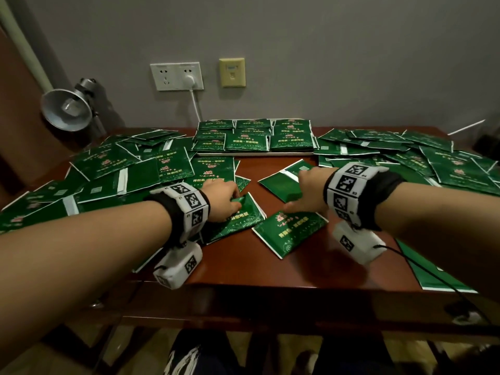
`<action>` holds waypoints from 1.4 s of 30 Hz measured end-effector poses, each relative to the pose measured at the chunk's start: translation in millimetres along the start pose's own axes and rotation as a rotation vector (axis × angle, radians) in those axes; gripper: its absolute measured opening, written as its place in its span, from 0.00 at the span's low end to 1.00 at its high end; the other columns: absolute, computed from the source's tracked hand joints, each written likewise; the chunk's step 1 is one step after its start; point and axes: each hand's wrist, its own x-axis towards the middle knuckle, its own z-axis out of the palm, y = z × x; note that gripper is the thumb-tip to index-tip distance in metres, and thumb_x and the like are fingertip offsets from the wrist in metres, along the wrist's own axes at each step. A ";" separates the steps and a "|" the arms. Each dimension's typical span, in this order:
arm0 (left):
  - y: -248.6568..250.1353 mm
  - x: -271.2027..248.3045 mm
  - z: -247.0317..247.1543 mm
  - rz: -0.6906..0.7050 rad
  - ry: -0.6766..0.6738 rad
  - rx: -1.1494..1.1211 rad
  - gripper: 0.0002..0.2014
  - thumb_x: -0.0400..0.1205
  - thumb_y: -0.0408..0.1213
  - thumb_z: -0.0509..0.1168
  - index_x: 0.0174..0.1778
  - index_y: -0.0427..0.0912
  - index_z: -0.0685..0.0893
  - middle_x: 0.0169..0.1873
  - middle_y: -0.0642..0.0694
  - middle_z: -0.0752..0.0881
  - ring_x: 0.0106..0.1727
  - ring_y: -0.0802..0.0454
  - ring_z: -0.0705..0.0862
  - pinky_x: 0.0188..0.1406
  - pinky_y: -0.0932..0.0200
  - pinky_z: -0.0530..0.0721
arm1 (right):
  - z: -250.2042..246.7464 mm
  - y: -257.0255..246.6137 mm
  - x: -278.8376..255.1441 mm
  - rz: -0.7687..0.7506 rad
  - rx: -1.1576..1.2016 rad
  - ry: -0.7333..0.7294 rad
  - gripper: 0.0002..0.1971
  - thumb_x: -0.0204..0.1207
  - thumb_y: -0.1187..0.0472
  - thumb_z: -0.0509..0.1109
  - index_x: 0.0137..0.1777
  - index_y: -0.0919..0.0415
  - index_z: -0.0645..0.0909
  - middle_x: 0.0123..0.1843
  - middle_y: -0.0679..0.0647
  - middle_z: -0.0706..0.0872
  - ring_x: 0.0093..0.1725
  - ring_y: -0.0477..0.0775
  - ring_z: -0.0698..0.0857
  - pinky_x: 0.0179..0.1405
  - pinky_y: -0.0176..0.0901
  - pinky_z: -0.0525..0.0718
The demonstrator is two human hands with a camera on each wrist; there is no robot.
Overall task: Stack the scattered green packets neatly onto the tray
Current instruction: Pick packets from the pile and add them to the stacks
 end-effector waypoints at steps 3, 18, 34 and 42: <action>1.9 -3.5 1.6 -0.032 -0.028 0.045 0.26 0.84 0.58 0.59 0.72 0.45 0.73 0.67 0.40 0.74 0.70 0.41 0.70 0.68 0.46 0.72 | 3.5 -4.0 -1.2 -0.204 -0.005 0.061 0.45 0.60 0.24 0.70 0.71 0.52 0.70 0.66 0.53 0.77 0.65 0.56 0.75 0.59 0.50 0.77; -5.4 -2.3 -24.6 0.033 -0.086 -0.061 0.56 0.63 0.72 0.72 0.77 0.43 0.57 0.61 0.46 0.81 0.52 0.49 0.84 0.50 0.51 0.87 | 2.5 3.1 7.3 -0.200 0.288 -0.039 0.56 0.54 0.25 0.74 0.74 0.61 0.60 0.64 0.53 0.80 0.59 0.56 0.82 0.62 0.52 0.81; -83.6 157.1 -110.9 0.032 0.087 0.037 0.44 0.68 0.46 0.77 0.77 0.45 0.62 0.59 0.40 0.79 0.59 0.40 0.79 0.59 0.41 0.82 | -80.8 36.3 170.5 -0.078 0.220 0.193 0.49 0.64 0.38 0.79 0.80 0.56 0.61 0.73 0.61 0.74 0.69 0.66 0.76 0.66 0.56 0.78; -107.3 263.9 -102.9 -0.001 -0.007 0.070 0.43 0.71 0.42 0.75 0.80 0.49 0.59 0.63 0.39 0.79 0.63 0.38 0.78 0.60 0.46 0.81 | -104.6 32.8 289.5 -0.155 0.251 0.106 0.49 0.68 0.42 0.79 0.82 0.58 0.57 0.75 0.60 0.73 0.69 0.63 0.77 0.56 0.48 0.76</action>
